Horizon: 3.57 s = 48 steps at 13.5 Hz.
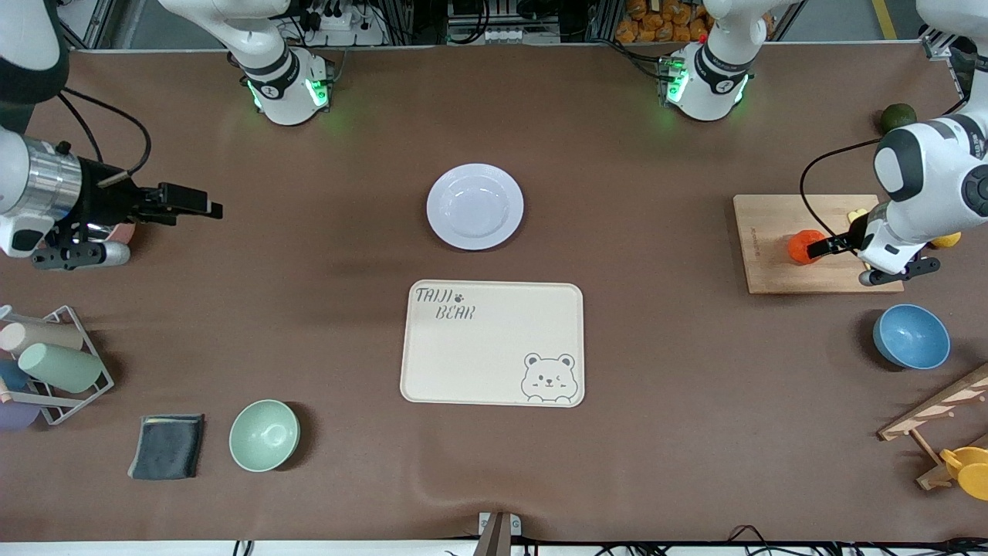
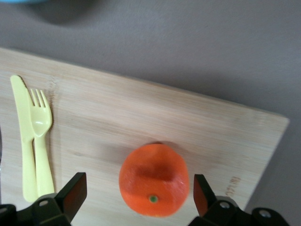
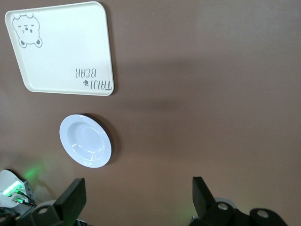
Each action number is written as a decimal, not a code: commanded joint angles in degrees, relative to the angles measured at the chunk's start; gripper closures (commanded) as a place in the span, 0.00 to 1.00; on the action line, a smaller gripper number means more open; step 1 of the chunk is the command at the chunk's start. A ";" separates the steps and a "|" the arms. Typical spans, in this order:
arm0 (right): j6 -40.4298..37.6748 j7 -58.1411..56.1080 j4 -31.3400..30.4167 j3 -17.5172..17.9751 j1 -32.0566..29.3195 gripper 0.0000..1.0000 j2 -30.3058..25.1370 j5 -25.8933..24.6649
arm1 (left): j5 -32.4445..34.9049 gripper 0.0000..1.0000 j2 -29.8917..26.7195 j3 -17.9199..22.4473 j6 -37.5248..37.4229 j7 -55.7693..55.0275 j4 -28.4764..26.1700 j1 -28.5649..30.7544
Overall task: Place orange and plate with both arms
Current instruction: 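Close the left gripper on the orange while the right gripper moves out, then carry the orange with the left gripper over the white plate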
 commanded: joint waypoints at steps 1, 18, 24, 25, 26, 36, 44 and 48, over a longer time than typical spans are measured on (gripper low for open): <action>-0.96 -1.35 0.28 0.45 -2.80 0.00 1.59 2.98 | 1.41 0.00 0.46 -0.67 0.97 0.35 -0.20 0.76; 1.59 -10.14 -9.11 0.63 1.24 0.00 6.52 13.18 | 0.98 0.00 0.72 -1.55 0.62 0.44 -3.01 0.76; 2.99 -10.50 -12.72 0.63 1.06 0.00 5.73 13.27 | 0.71 0.00 2.83 -1.64 1.06 0.44 -3.10 0.84; 4.12 -10.50 -14.21 0.63 1.15 0.00 4.86 13.88 | 0.54 0.00 3.27 -1.64 1.06 0.35 -3.02 0.76; 5.88 -10.50 -16.40 0.72 1.41 0.00 3.63 14.58 | 0.01 0.00 3.45 -1.64 1.06 0.35 -2.93 0.76; 14.33 -17.96 -27.23 0.72 2.29 0.00 -0.08 17.31 | -0.61 0.90 1.00 -5.05 -2.41 4.39 1.88 0.32; 16.62 -22.62 -32.58 0.63 2.29 0.00 0.10 21.79 | -7.90 0.92 0.63 -34.47 -16.43 -27.18 18.76 0.05; 18.89 -26.74 -35.48 0.63 2.21 0.00 0.36 24.08 | -8.43 0.91 2.82 -42.77 -16.43 -56.18 22.29 -9.40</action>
